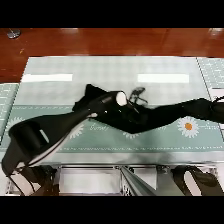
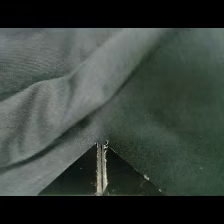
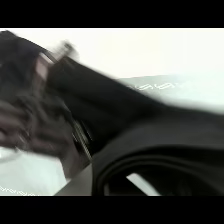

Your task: Fold the shirts.

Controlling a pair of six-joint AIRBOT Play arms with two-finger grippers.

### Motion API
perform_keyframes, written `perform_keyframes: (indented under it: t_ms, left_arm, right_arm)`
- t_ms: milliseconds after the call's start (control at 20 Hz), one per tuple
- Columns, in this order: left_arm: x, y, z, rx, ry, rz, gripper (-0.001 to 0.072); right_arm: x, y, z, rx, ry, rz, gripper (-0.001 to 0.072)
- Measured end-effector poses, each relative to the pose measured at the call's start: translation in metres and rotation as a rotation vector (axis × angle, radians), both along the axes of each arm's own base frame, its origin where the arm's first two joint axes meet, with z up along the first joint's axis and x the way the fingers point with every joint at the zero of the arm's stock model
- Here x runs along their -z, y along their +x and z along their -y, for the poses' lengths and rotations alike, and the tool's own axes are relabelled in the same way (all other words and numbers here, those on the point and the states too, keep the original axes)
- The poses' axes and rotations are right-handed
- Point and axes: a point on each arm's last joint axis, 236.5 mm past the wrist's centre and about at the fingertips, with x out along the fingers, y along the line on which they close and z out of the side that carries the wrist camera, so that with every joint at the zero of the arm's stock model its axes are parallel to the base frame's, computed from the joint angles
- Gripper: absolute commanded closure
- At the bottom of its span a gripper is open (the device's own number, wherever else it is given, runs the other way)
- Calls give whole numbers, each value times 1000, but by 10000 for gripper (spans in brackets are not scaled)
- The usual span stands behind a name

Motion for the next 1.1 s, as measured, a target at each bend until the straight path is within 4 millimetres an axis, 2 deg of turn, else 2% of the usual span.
perform_keyframes:
  t_ms: [50, 150, 200, 300, 400, 450, 550, 650, 750, 850, 900, 950, 1050, 1100]
  left_arm:
    - [-1, -9, 2, 36, 2, -17, 684]
    - [-11, -4, -2, 65, -2, -21, 684]
    - [-20, 5, -10, 63, -7, -24, 684]
    - [-46, 49, -35, -9, -34, 6, 684]
    - [-78, 97, -80, -107, -55, 32, 684]
    - [-100, 125, -108, -176, -74, 64, 683]
    - [-145, 170, -169, -308, -105, 145, 683]
    - [-200, 191, -224, -405, -148, 251, 683]
    - [-253, 194, -272, -479, -170, 384, 684]
    - [-300, 174, -299, -503, -194, 503, 684]
    - [-317, 159, -308, -510, -197, 556, 683]
    - [-328, 144, -314, -512, -197, 594, 684]
    - [-339, 114, -322, -514, -199, 641, 684]
    - [-337, 102, -324, -517, -197, 648, 684]
  right_arm:
    - [-1, 1, 0, -3, 0, 8, 694]
    - [-1, 2, -1, -12, 1, 10, 694]
    - [0, 3, -3, -17, 5, 6, 694]
    - [1, 5, -8, -39, 26, 1, 694]
    - [2, 8, -19, -77, 54, -9, 694]
    - [1, 11, -28, -110, 66, -10, 694]
    - [-4, 22, -55, -191, 80, -6, 694]
    - [-7, 40, -91, -277, 81, -2, 694]
    - [-3, 61, -140, -374, 78, -18, 694]
    - [10, 78, -193, -463, 78, -47, 694]
    - [19, 85, -218, -501, 74, -62, 694]
    - [30, 91, -241, -537, 69, -80, 694]
    - [56, 99, -285, -587, 63, -117, 693]
    - [71, 102, -304, -604, 60, -136, 635]
